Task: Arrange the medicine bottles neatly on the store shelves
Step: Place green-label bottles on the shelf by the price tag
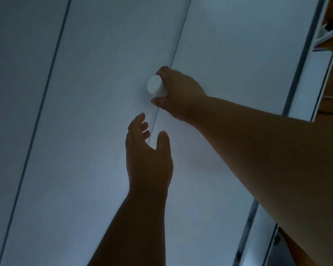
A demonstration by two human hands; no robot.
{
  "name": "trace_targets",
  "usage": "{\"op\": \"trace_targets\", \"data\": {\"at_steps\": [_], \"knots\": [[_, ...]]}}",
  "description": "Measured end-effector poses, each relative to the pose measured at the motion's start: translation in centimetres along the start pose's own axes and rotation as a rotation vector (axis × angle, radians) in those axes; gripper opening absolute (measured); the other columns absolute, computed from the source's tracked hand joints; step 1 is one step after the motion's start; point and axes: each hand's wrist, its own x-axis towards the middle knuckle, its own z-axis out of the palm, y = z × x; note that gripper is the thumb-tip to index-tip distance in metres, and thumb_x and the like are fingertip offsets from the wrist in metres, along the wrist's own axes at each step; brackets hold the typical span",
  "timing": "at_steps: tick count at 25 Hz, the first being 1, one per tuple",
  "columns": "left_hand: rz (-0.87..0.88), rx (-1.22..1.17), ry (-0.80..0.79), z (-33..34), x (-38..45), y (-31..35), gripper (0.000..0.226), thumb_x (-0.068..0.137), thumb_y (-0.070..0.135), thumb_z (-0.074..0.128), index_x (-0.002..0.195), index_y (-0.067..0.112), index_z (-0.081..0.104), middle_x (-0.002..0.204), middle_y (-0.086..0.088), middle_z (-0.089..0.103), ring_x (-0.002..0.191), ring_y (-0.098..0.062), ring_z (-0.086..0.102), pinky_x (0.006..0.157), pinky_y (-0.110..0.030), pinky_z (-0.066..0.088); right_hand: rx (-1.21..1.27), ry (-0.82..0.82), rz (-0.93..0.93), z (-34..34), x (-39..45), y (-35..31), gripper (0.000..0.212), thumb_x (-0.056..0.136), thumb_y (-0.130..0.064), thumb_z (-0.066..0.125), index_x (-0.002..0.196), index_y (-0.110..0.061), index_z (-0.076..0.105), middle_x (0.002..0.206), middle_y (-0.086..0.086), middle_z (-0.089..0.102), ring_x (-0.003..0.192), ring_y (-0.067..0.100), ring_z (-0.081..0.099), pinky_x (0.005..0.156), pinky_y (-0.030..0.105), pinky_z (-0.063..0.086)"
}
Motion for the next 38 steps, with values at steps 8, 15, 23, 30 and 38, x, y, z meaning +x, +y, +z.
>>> {"op": "trace_targets", "data": {"at_steps": [8, 15, 23, 30, 38], "knots": [[-0.359, -0.510, -0.191, -4.2, -9.9, 10.1, 0.059, 0.087, 0.064, 0.029, 0.134, 0.036, 0.051, 0.131, 0.017, 0.057, 0.122, -0.004, 0.053, 0.109, -0.041, 0.040, 0.805, -0.052, 0.511, -10.3, -14.3, -3.6, 0.055, 0.088, -0.066, 0.049, 0.119, -0.021, 0.048, 0.102, 0.007, 0.064, 0.091, 0.024, 0.069, 0.080, 0.052, 0.060], [-0.245, -0.476, -0.303, -22.5, -22.0, 22.7, 0.079, 0.082, 0.077, 0.021, 0.144, 0.032, 0.041, 0.143, 0.013, 0.047, 0.127, -0.001, 0.046, 0.104, -0.017, 0.038, 0.585, -0.227, 0.366, -26.4, -27.1, -22.6, 0.028, 0.099, -0.043, 0.052, 0.099, -0.017, 0.061, 0.093, 0.008, 0.068, 0.083, 0.016, 0.072, 0.066, 0.029, 0.058], [-0.236, -0.522, 0.088, -43.4, -35.1, 17.0, 0.080, 0.078, 0.080, 0.029, 0.143, 0.035, 0.040, 0.141, 0.016, 0.048, 0.128, 0.004, 0.043, 0.106, -0.034, 0.039, 0.549, -0.516, 0.045, -20.4, -38.8, -45.6, 0.021, 0.098, -0.034, 0.055, 0.083, -0.025, 0.066, 0.074, -0.005, 0.070, 0.072, 0.011, 0.070, 0.069, 0.034, 0.059], [-0.462, -0.398, 0.376, -57.2, -56.5, 2.1, 0.095, 0.071, 0.093, 0.020, 0.143, 0.033, 0.038, 0.141, 0.015, 0.047, 0.126, 0.003, 0.045, 0.104, -0.039, 0.043, 0.562, -0.974, -0.146, -2.5, -58.9, -58.0, 0.014, 0.093, -0.031, 0.061, 0.089, -0.019, 0.067, 0.080, 0.001, 0.070, 0.080, 0.017, 0.066, 0.086, 0.052, 0.055], [-0.697, -0.441, 0.554, -67.0, -71.5, -11.6, 0.104, 0.062, 0.100, 0.019, 0.141, 0.034, 0.039, 0.135, 0.013, 0.049, 0.123, -0.005, 0.048, 0.104, -0.043, 0.044, 0.441, -1.335, -0.262, 14.4, -75.5, -65.9, 0.047, 0.069, -0.041, 0.072, 0.104, -0.012, 0.058, 0.086, -0.001, 0.071, 0.083, 0.013, 0.069, 0.081, 0.038, 0.056]]}}
